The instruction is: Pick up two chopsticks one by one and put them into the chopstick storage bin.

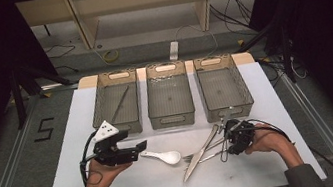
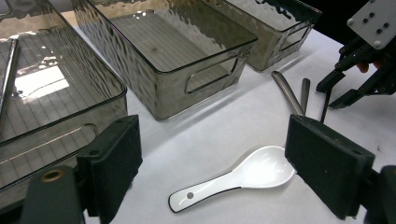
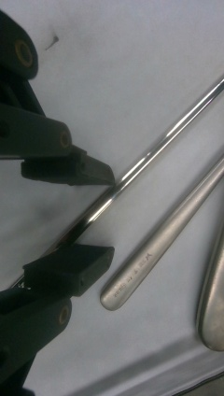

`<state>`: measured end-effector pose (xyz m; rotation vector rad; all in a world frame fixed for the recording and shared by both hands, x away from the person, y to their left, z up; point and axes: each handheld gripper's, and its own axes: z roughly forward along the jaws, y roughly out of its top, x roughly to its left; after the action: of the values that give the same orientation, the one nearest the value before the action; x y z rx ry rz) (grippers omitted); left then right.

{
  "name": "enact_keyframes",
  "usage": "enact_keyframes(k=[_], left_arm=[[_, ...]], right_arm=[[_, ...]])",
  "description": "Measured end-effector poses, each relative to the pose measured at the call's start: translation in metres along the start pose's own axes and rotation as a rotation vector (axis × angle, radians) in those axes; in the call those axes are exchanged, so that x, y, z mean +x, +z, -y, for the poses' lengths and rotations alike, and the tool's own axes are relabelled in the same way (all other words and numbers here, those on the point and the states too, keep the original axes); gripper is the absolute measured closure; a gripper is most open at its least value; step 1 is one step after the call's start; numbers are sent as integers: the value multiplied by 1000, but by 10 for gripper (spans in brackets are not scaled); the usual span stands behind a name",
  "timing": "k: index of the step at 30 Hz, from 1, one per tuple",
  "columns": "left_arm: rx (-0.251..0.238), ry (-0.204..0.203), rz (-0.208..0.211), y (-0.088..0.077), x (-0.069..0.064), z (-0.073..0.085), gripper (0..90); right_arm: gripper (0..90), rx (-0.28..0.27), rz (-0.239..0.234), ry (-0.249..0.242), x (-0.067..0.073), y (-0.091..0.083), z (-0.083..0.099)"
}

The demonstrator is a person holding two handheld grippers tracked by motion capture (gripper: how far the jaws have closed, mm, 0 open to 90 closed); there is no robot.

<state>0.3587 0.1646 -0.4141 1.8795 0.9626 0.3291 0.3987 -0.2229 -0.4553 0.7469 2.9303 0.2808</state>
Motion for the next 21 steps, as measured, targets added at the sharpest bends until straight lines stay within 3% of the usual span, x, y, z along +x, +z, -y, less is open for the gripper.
enact_keyframes(k=[9,14,21], left_arm=[[-3,0,-3,-1,1,0,182],[-1,4,-4,0,0,0,182],[1,6,-3,0,0,0,182]], right_arm=[[688,39,28,-85,11,-1,-4],[738,75,21,-161,18,-3,-4],[785,97,18,-222,29,-4,0]])
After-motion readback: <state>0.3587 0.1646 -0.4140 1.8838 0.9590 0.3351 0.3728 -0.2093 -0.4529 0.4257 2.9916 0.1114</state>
